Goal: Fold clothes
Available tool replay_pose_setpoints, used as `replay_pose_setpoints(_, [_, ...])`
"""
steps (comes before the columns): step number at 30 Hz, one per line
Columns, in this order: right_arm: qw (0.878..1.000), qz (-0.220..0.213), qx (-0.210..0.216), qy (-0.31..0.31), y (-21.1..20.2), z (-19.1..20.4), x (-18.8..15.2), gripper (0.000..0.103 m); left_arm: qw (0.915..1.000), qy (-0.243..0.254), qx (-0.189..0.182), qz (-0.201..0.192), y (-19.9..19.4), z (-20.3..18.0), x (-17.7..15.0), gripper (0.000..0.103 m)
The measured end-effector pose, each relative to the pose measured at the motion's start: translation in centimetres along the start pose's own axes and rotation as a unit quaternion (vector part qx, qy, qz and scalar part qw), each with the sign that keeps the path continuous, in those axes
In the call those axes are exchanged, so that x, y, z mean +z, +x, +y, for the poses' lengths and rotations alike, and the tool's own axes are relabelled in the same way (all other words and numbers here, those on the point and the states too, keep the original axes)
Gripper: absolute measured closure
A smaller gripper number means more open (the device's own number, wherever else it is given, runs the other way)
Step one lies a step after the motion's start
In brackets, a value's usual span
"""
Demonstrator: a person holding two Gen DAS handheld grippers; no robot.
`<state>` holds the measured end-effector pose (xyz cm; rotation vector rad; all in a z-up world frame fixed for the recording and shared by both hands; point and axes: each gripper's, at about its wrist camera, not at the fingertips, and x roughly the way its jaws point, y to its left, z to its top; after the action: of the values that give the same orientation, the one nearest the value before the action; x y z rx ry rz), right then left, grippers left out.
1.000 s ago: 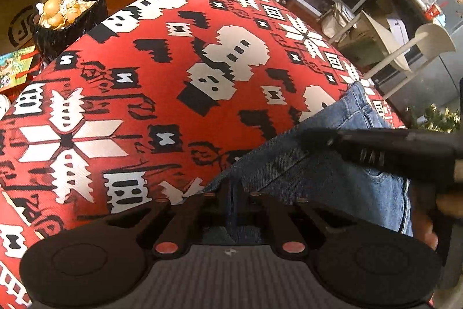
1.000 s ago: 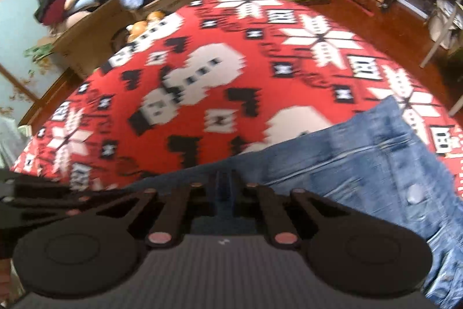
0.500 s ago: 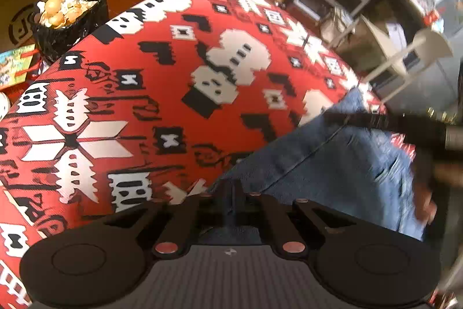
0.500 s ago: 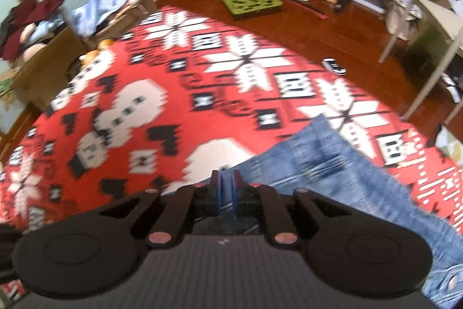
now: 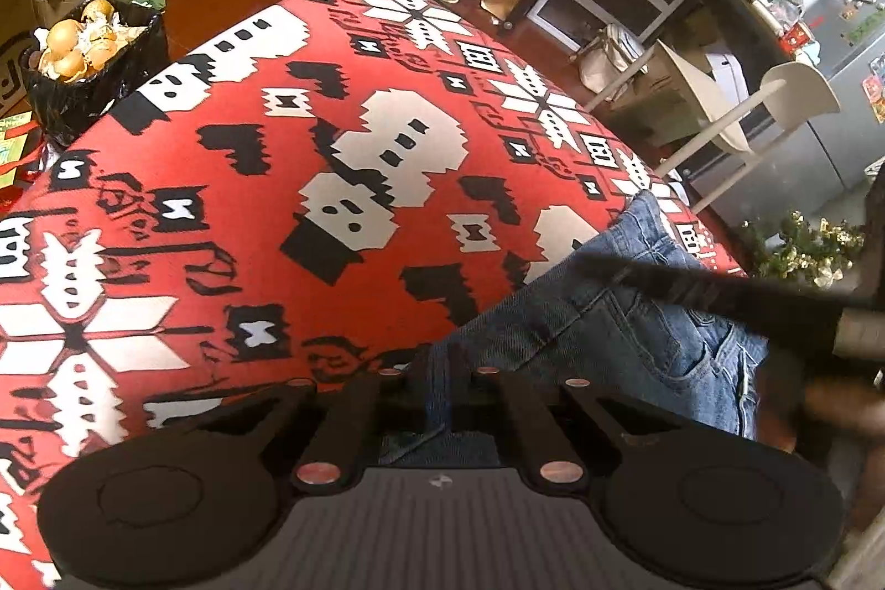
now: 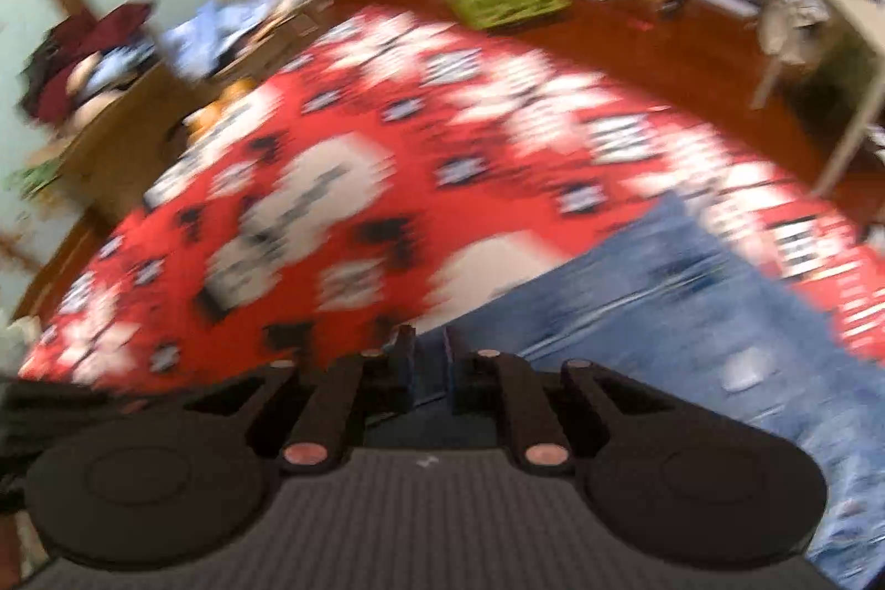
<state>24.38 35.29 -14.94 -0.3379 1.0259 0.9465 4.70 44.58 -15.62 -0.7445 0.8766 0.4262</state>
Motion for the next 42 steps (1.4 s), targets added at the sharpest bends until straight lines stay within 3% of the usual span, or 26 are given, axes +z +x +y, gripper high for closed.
replay_pose_setpoints(3, [0.999,-0.023,-0.025,0.021,-0.8,-2.9,1.3,0.091,0.9998,-0.013,-0.007,-0.011,0.9,-1.0,-0.2,0.1])
replay_pose_setpoints(6, [0.999,-0.02,-0.032,0.019,-0.5,-4.5,1.8,0.092,0.9995,-0.009,-0.023,-0.019,1.9,-2.9,-0.5,0.1])
replay_pose_setpoints(11, [0.999,-0.006,-0.036,-0.001,1.3,-4.3,1.5,0.099,0.9991,0.006,-0.03,-0.031,3.7,-5.3,-0.6,0.1])
replay_pose_setpoints(17, [0.999,-0.026,-0.035,0.016,2.2,-4.2,1.9,0.102,0.9992,0.029,-0.022,-0.018,4.1,-5.9,0.4,0.1])
replay_pose_setpoints(27, [0.991,-0.101,-0.03,0.086,-0.4,-5.6,1.2,0.102,0.9956,0.089,-0.031,0.002,4.7,-6.1,3.5,0.1])
replay_pose_setpoints(37, [0.994,-0.065,-0.039,0.081,-2.2,-7.9,-0.4,0.101,0.9939,0.08,-0.076,0.006,8.2,-10.7,4.6,0.098])
replay_pose_setpoints(42, [0.996,-0.059,-0.022,0.071,-2.3,-9.0,-0.7,0.101,0.9942,0.078,-0.074,0.0,9.9,-11.5,4.1,0.099])
